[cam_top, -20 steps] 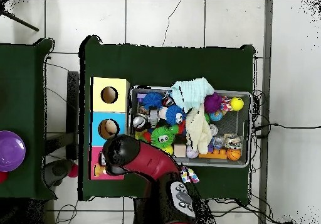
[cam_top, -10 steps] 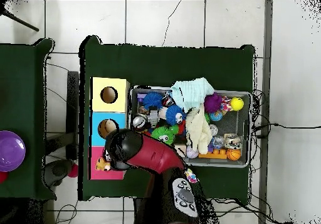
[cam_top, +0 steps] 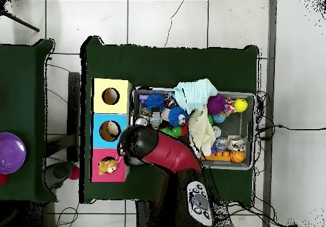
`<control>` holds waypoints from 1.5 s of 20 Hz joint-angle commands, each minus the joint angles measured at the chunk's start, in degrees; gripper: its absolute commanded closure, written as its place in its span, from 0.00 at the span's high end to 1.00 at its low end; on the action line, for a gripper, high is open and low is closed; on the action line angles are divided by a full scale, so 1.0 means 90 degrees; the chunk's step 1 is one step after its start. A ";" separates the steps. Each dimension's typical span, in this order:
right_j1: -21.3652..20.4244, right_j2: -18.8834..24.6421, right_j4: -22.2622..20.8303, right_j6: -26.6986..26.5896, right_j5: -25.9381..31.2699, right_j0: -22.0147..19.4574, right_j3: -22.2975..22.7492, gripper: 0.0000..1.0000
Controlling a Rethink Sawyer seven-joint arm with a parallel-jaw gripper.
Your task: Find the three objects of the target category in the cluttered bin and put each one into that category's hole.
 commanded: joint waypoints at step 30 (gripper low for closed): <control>-0.1070 -0.0004 0.1115 0.2242 0.2227 -0.0088 0.0607 0.00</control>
